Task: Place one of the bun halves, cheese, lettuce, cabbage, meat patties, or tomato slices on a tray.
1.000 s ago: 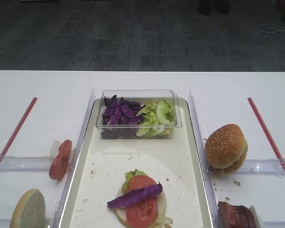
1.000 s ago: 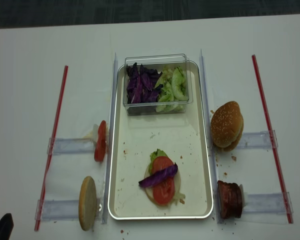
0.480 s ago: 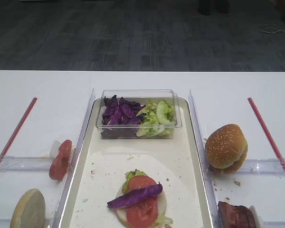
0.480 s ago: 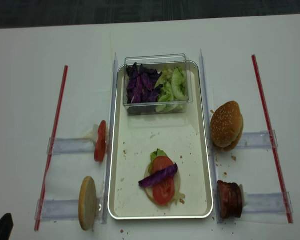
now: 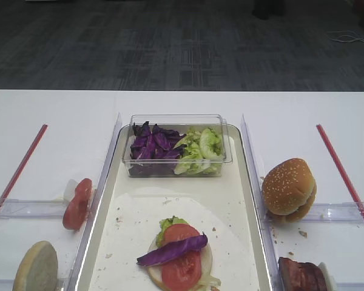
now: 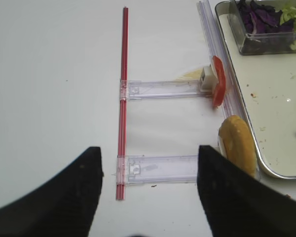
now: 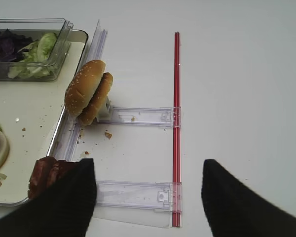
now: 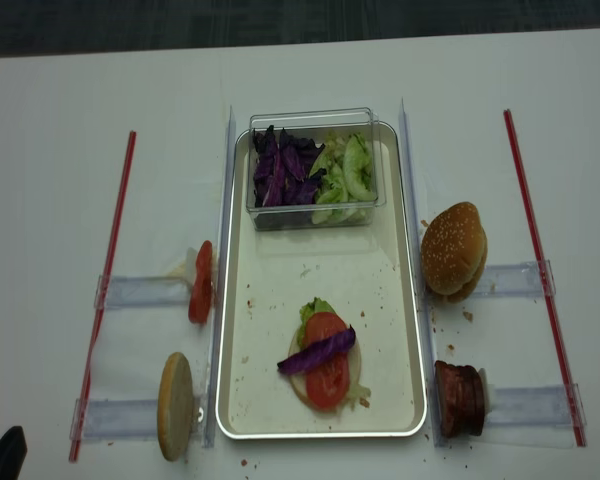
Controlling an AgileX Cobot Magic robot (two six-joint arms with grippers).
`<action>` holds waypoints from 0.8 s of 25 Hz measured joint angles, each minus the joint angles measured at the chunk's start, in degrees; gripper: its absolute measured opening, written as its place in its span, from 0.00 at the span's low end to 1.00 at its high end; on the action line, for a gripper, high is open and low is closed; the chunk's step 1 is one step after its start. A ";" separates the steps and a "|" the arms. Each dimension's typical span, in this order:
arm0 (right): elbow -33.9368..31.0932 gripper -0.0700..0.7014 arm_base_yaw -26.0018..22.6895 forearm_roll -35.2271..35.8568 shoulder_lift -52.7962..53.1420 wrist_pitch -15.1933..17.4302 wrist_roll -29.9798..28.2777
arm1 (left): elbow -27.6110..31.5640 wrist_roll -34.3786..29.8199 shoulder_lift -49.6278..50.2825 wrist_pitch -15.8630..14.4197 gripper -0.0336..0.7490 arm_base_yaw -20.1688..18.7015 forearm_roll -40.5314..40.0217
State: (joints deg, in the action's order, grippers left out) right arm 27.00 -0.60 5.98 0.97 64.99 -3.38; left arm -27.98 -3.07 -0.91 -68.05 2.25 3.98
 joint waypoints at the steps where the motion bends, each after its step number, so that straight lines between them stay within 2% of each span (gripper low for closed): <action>1: 0.00 0.70 0.00 0.00 0.00 0.00 0.00 | 0.00 0.00 0.00 0.00 0.56 0.00 0.00; 20: 0.00 0.70 0.00 0.00 0.00 0.00 -0.10 | 0.00 0.00 0.00 0.00 0.56 0.00 0.00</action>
State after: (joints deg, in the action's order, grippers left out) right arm 27.00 -0.60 5.98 0.97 64.99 -3.49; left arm -27.98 -3.07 -0.91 -68.05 2.25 3.98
